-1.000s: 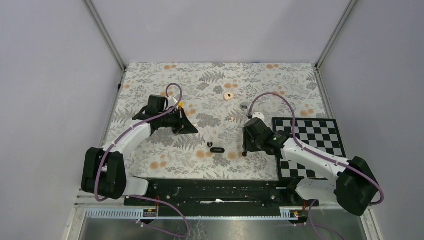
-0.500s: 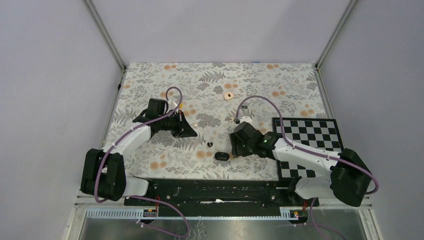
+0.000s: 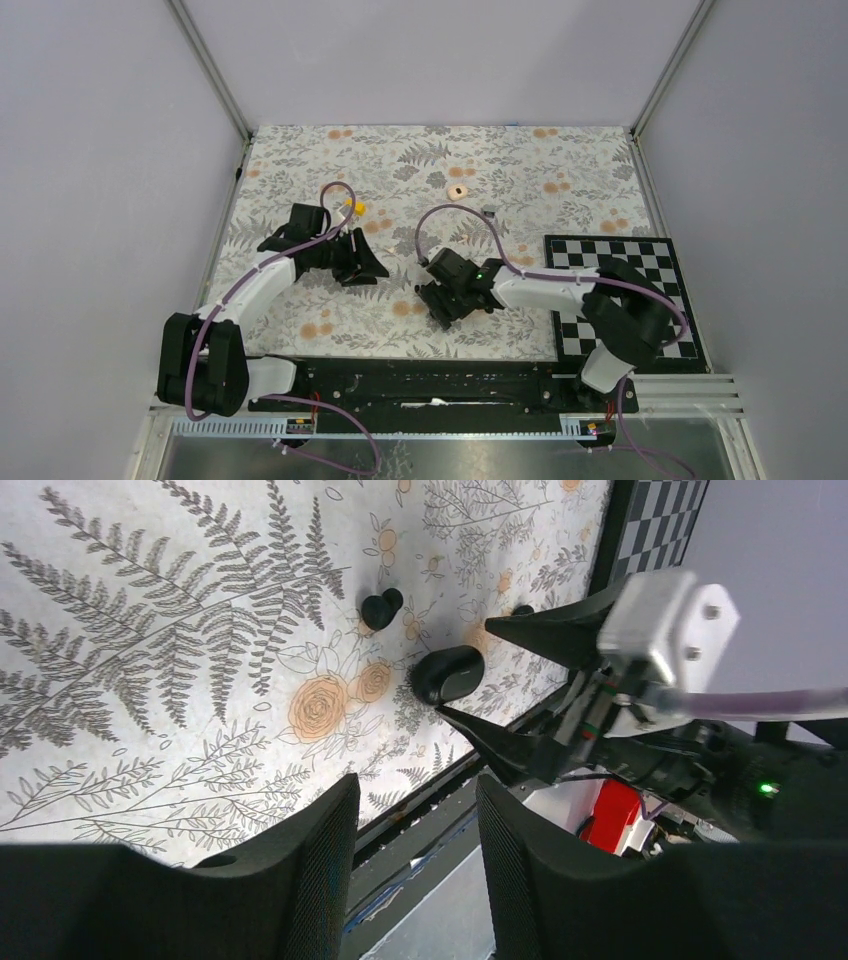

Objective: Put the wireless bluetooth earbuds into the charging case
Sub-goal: Pick up the charging case at the center of the board.

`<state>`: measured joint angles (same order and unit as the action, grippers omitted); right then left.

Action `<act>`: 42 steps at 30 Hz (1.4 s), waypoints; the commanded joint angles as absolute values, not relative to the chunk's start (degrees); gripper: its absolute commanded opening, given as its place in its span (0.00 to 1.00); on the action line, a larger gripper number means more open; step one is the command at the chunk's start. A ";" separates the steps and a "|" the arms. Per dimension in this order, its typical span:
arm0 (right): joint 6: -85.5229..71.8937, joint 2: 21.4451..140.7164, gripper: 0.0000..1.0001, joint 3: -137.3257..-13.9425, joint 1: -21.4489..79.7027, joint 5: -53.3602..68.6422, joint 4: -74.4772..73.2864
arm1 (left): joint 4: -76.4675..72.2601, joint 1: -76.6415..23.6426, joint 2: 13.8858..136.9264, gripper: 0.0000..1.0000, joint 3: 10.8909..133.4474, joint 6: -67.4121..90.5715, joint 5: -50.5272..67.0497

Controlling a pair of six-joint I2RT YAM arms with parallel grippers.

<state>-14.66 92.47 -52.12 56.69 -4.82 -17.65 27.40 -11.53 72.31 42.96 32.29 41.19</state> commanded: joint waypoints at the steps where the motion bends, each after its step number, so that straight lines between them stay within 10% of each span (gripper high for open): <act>1: -8.34 98.12 0.79 -56.46 56.88 -3.95 -17.09 | 28.26 -10.81 71.00 0.49 44.74 30.94 39.47; 15: -10.78 98.50 0.29 -57.02 55.96 -3.22 -14.33 | 27.01 -10.72 72.62 0.50 44.45 30.82 40.99; 27: -39.73 95.68 0.27 -60.33 48.34 -5.84 -12.76 | 20.03 -10.79 72.92 0.52 40.96 34.62 43.99; 33: -41.35 85.74 0.30 -50.36 43.78 11.77 8.78 | 12.21 -10.81 71.04 0.55 37.98 36.21 51.91; 42: -55.19 82.63 0.17 -52.39 39.07 14.25 7.19 | 4.42 -15.14 65.01 0.74 37.40 39.20 47.36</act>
<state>-45.08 82.50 -48.69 38.44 13.32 8.10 8.62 -12.01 69.01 35.73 40.29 51.33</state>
